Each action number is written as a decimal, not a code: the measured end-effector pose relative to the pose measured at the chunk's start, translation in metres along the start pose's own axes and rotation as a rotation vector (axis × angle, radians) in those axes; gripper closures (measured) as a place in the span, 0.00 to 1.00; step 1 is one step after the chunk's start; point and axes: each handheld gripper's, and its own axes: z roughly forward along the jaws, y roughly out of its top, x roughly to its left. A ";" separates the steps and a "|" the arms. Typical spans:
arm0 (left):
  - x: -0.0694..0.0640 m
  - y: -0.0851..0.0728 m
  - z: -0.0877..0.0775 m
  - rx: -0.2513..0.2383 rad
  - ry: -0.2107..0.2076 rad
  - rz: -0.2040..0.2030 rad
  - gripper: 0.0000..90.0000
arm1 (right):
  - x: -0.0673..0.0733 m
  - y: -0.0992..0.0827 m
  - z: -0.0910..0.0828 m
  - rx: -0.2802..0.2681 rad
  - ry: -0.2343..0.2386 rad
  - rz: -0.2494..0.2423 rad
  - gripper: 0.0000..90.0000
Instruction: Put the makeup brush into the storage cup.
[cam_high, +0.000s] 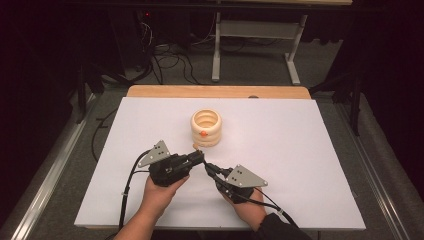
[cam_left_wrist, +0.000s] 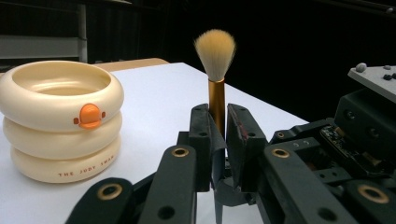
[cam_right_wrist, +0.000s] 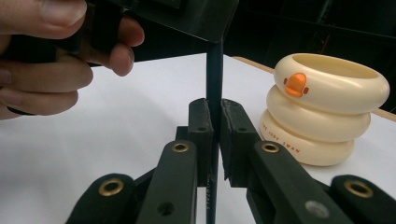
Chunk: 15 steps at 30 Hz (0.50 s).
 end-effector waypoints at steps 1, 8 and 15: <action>0.000 0.000 0.000 0.002 -0.001 0.001 0.90 | 0.000 0.000 0.000 0.004 0.003 -0.001 0.96; 0.000 0.000 0.000 0.003 -0.012 0.002 0.92 | 0.000 0.000 0.000 0.007 0.003 0.001 0.96; 0.000 -0.001 0.001 0.001 -0.011 0.005 0.92 | 0.000 0.000 0.001 0.012 0.001 -0.002 0.96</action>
